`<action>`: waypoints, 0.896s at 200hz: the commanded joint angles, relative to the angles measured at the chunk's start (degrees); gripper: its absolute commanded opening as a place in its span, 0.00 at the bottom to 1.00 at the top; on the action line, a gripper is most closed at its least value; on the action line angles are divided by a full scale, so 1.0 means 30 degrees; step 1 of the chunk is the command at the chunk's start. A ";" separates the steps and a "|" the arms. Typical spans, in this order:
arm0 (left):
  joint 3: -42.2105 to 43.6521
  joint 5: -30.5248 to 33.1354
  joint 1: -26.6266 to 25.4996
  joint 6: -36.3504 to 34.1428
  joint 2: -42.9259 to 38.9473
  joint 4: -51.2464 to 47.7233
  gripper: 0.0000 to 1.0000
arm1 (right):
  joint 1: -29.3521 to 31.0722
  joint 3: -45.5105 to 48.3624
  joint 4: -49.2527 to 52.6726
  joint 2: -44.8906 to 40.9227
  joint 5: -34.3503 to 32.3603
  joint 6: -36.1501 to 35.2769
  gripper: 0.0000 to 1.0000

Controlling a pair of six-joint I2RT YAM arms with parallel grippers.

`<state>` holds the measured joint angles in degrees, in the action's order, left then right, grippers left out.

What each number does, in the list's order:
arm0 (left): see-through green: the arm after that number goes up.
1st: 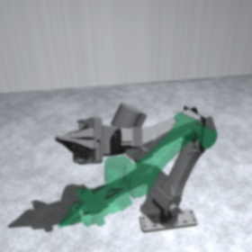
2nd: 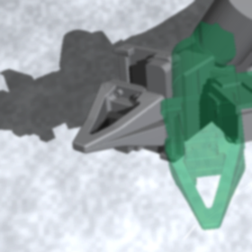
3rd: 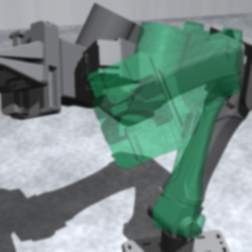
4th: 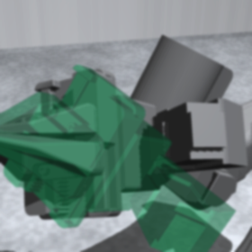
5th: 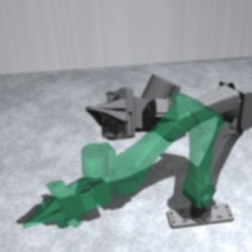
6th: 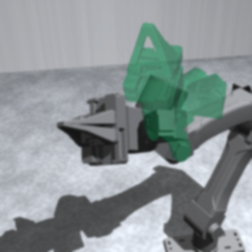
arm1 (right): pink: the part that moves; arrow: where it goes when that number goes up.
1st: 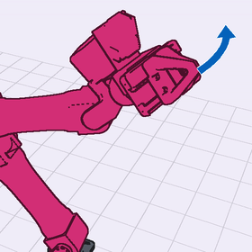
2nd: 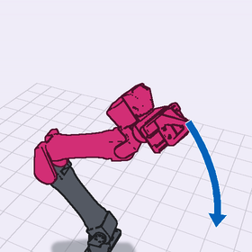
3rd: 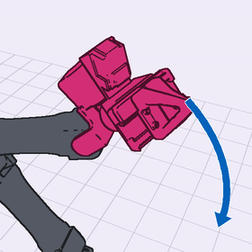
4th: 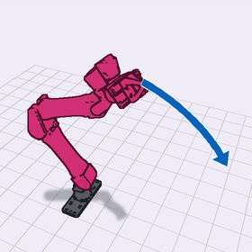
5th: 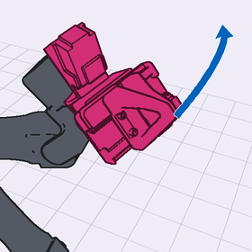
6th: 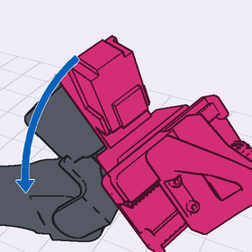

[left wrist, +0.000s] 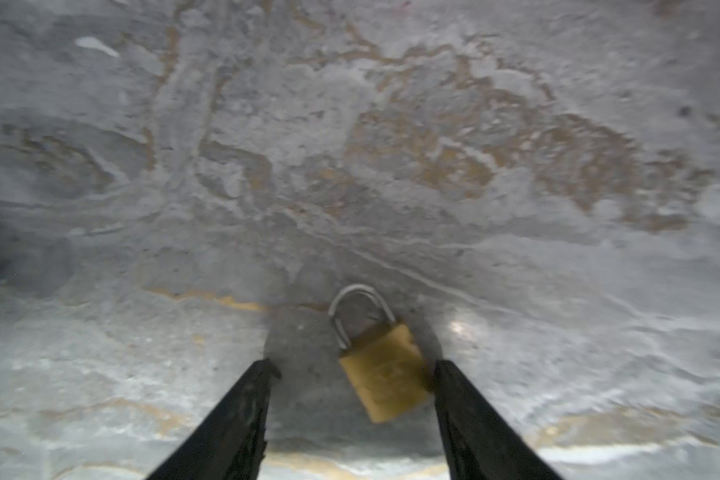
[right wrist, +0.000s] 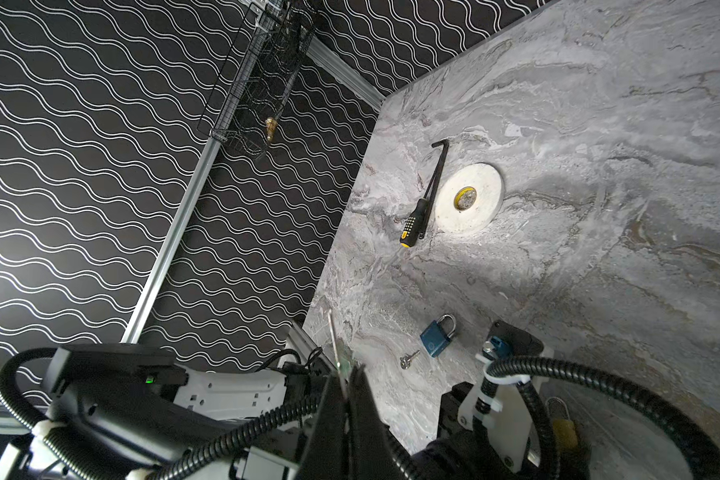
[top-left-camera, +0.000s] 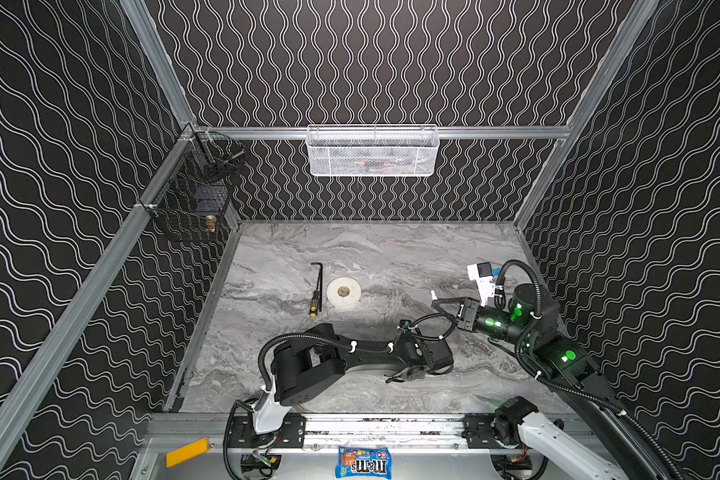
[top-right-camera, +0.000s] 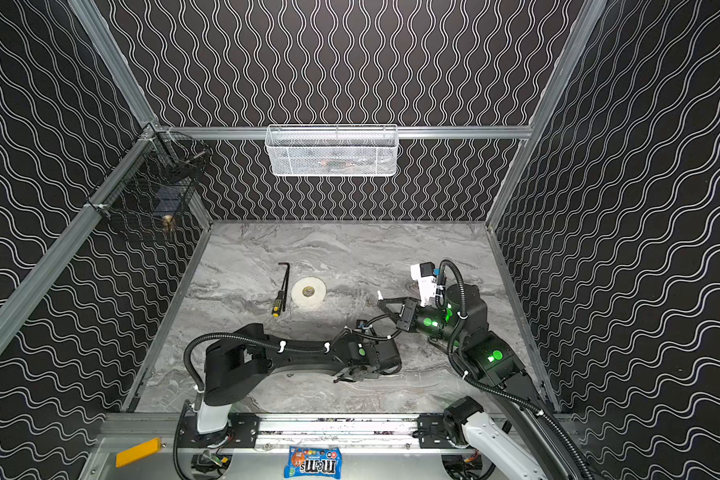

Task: Unlock with the key
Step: 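Move the left gripper over the brass padlock while the right arm draws back, then lower the left gripper and close it on the brass padlock body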

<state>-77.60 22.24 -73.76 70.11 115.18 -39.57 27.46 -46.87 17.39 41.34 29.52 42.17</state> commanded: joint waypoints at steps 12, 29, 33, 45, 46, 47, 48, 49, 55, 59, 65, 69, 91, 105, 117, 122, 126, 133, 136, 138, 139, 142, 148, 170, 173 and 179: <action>0.0623 0.1084 0.0023 0.0310 -0.0572 -0.1655 0.67 | -0.0184 0.0260 -0.1212 0.0259 0.0780 0.0019 0.00; 0.1023 0.0766 0.0054 -0.0075 -0.0989 -0.1459 0.67 | -0.0204 0.0105 -0.0729 0.0483 0.0643 -0.0402 0.00; 0.0995 0.0759 0.0036 -0.0147 -0.1010 -0.1467 0.67 | -0.0216 0.0121 -0.0632 0.0507 0.0572 -0.0475 0.00; 0.0832 0.0396 0.0035 -0.0688 -0.1009 -0.1105 0.67 | -0.0253 0.0183 -0.0621 0.0410 0.0459 -0.0552 0.00; 0.0811 0.0359 0.0035 -0.0749 -0.1009 -0.1047 0.67 | -0.0250 0.0198 -0.0645 0.0390 0.0466 -0.0552 0.00; 0.0815 0.0325 0.0049 -0.0780 -0.1009 -0.0989 0.67 | -0.0264 0.0206 -0.0657 0.0380 0.0470 -0.0552 0.00; 0.0788 0.0294 0.0057 -0.0795 -0.1009 -0.0945 0.67 | -0.0285 0.0225 -0.0677 0.0375 0.0471 -0.0537 0.00; 0.0759 0.0264 0.0060 -0.0846 -0.0994 -0.0908 0.67 | -0.0281 0.0234 -0.0702 0.0372 0.0472 -0.0530 0.00; 0.0606 0.0087 0.0115 -0.1117 -0.0889 -0.0676 0.68 | -0.0306 0.0342 -0.0777 0.0340 0.0473 -0.0480 0.00; 0.0470 0.0037 0.0148 -0.1241 -0.0816 -0.0600 0.68 | -0.0321 0.0367 -0.0809 0.0307 0.0473 -0.0469 0.00; 0.0288 0.0118 0.0203 -0.1371 -0.0675 -0.0599 0.69 | -0.0369 0.0360 -0.0790 0.0343 0.0495 -0.0468 0.00; 0.0121 0.0180 0.0232 -0.1413 -0.0583 -0.0663 0.69 | -0.0386 0.0338 -0.0742 0.0390 0.0524 -0.0482 0.00; -0.0077 0.0050 0.0621 -0.1917 -0.0339 -0.0485 0.70 | -0.0482 0.0214 -0.0340 0.0535 0.0590 -0.0524 0.00; 0.0229 -0.0103 0.0916 -0.2415 -0.0527 0.0017 0.71 | -0.0515 0.0228 -0.0315 0.0456 0.0665 -0.0523 0.00; 0.0447 -0.0295 0.1137 -0.3107 -0.0675 0.0418 0.72 | -0.0527 0.0313 -0.0190 0.0387 0.0622 -0.0436 0.00; 0.0522 -0.0491 0.1252 -0.3492 -0.0715 0.0662 0.72 | -0.0540 0.0327 -0.0146 0.0371 0.0569 -0.0384 0.00; 0.0590 -0.0641 0.1330 -0.3788 -0.0813 0.0892 0.72 | -0.0541 0.0353 -0.0120 0.0302 0.0562 -0.0355 0.00; 0.0711 -0.0901 0.1407 -0.4281 -0.0831 0.1229 0.73 | -0.0542 0.0427 -0.0112 0.0243 0.0546 -0.0254 0.00; 0.0743 -0.0996 0.1437 -0.4459 -0.0859 0.1339 0.73 | -0.0556 0.0449 -0.0112 0.0229 0.0545 -0.0218 0.00; 0.0771 -0.1063 0.1447 -0.4572 -0.0861 0.1417 0.72 | -0.0552 0.0471 -0.0090 0.0210 0.0557 -0.0190 0.00; 0.0780 -0.1089 0.1459 -0.4639 -0.0862 0.1459 0.73 | -0.0561 0.0474 -0.0087 0.0202 0.0559 -0.0180 0.00; 0.0796 -0.1192 0.1458 -0.4845 -0.0873 0.1646 0.73 | -0.0544 0.0481 -0.0061 0.0180 0.0513 -0.0172 0.00; 0.0889 -0.1367 0.1463 -0.5199 -0.0920 0.1968 0.72 | -0.0550 0.0479 -0.0004 0.0164 0.0455 -0.0156 0.00; 0.0373 -0.2171 0.1470 -0.6417 -0.0605 0.2219 0.69 | -0.0553 0.0276 0.0569 0.0360 0.0580 -0.0215 0.00; 0.0243 -0.2210 0.1470 -0.6506 -0.0519 0.2052 0.69 | -0.0557 0.0200 0.0691 0.0398 0.0629 -0.0294 0.00; -0.0008 -0.2250 0.1459 -0.6711 -0.0391 0.1810 0.69 | -0.0560 0.0051 0.0909 0.0478 0.0705 -0.0371 0.00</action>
<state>-75.53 17.56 -69.38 55.51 113.01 -34.81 25.82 -45.56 17.26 42.13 30.94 41.36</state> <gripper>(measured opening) 0.694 0.055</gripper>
